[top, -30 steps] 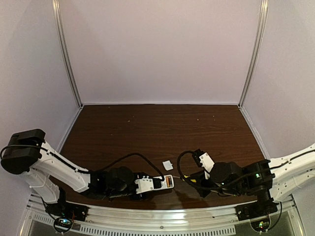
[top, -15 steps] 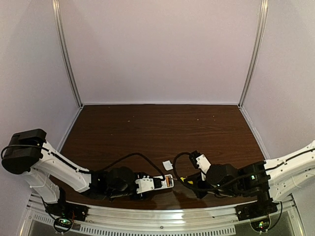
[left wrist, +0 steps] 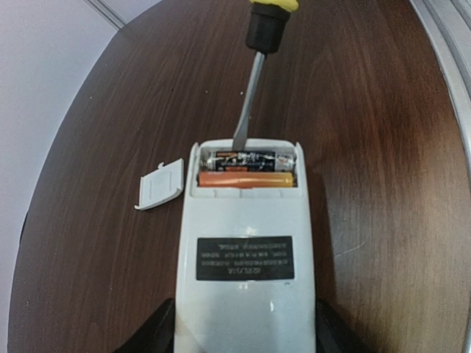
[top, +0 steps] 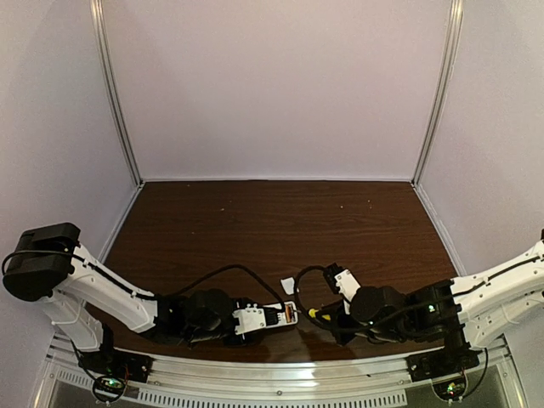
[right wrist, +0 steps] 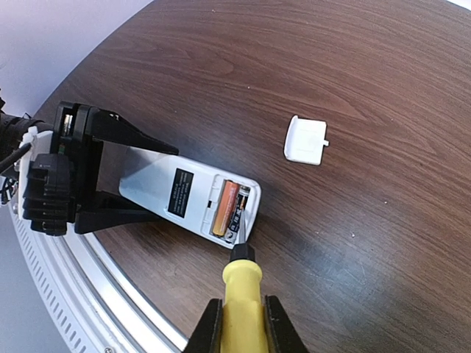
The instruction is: Unload the batteries from the remote control
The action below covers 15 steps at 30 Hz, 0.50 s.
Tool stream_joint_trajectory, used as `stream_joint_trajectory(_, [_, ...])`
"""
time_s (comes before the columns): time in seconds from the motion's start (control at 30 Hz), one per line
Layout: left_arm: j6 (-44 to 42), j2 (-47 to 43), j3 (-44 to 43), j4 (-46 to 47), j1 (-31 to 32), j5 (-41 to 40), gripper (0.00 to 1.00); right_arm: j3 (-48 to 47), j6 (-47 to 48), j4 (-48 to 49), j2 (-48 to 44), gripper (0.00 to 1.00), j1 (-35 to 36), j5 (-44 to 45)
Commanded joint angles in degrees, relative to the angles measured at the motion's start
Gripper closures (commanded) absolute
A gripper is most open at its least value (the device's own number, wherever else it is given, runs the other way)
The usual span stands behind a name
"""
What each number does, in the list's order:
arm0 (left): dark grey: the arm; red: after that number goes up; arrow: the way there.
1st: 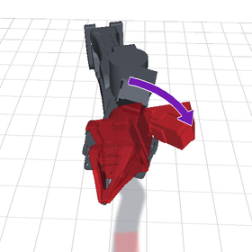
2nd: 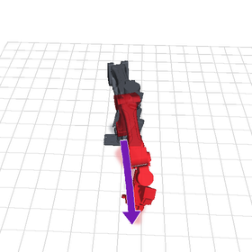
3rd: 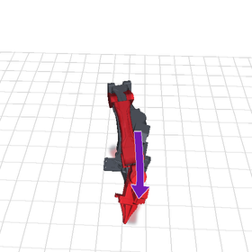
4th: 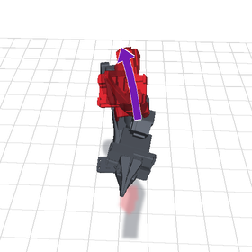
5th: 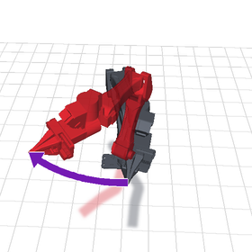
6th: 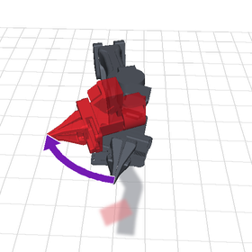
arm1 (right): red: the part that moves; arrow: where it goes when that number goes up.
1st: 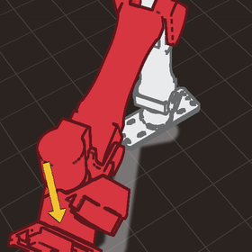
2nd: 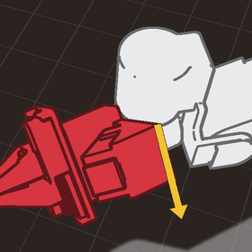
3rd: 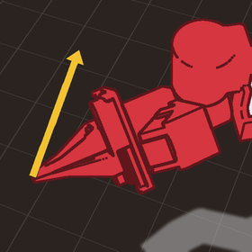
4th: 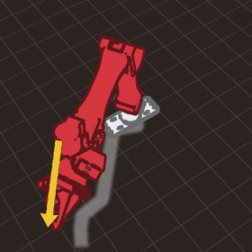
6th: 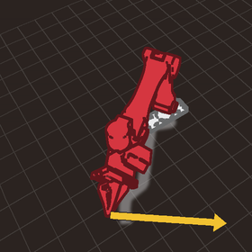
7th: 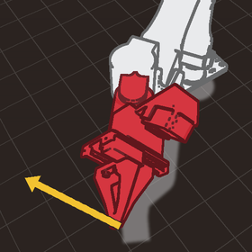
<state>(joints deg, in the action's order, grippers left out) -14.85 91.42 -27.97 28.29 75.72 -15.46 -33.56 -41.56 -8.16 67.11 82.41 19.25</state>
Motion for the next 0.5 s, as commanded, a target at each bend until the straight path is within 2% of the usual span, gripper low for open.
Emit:
stream_joint_trajectory(0.0, [1.0,0.3,-1.7,2.0,-0.4,-0.2,1.0,-1.8,-0.4,-0.9,2.4,1.0,0.3,0.2])
stream_joint_trajectory(0.47, [1.9,-0.3,-2.3,0.2,-0.5,-0.6,1.0,-9.1,-3.8,-8.1,11.3,1.0,1.4,3.7])
